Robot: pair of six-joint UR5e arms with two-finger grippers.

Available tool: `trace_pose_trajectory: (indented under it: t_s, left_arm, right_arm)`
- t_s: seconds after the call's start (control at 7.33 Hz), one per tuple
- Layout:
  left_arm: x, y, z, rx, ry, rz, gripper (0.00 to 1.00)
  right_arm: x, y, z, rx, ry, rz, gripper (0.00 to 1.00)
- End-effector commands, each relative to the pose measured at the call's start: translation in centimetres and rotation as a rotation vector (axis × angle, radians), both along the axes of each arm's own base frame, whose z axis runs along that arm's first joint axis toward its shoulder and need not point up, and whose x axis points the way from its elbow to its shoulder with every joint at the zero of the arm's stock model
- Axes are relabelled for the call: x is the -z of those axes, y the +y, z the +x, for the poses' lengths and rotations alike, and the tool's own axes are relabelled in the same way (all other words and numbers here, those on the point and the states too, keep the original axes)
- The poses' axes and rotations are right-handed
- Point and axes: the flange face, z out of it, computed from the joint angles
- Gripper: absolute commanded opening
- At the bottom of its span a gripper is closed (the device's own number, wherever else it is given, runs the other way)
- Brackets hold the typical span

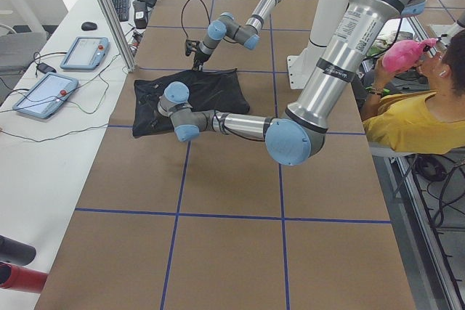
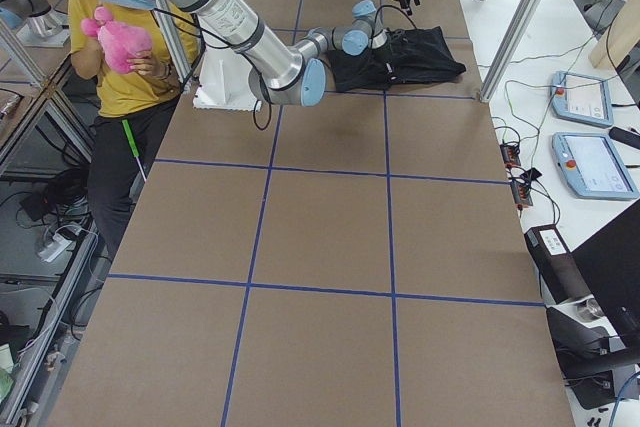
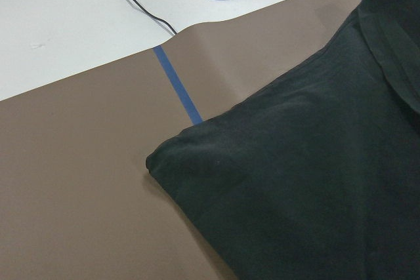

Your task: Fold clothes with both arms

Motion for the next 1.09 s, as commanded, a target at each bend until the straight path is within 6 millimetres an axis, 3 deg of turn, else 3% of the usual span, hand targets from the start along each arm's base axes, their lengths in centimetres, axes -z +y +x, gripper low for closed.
trace_pose_trajectory:
  t_s: [0.0,0.27,0.55,0.82,0.96]
  left_arm:
    - [0.0,0.0,0.0,0.001,0.0,0.003,1.0]
    - [0.0,0.0,0.0,0.0,0.002,0.002,1.0]
    - [0.0,0.0,-0.1,0.003,0.001,0.003,1.0]
    - [-0.6,0.2,-0.3,0.001,-0.002,-0.004,1.0]
    - [-0.8,0.3,-0.3,0.001,-0.004,-0.006,1.0]
  right_arm:
    - [1.0,0.2,0.6,-0.015,-0.031,0.002,0.99]
    - [3.7,-1.8,2.5,-0.053,-0.11,-0.055,1.0]
    - [5.4,-2.0,1.7,-0.105,-0.147,-0.111,0.96]
    - [9.4,-2.1,-2.5,-0.12,-0.115,-0.164,0.91]
    - [10.0,-1.4,-3.7,-0.111,-0.1,-0.167,0.81]
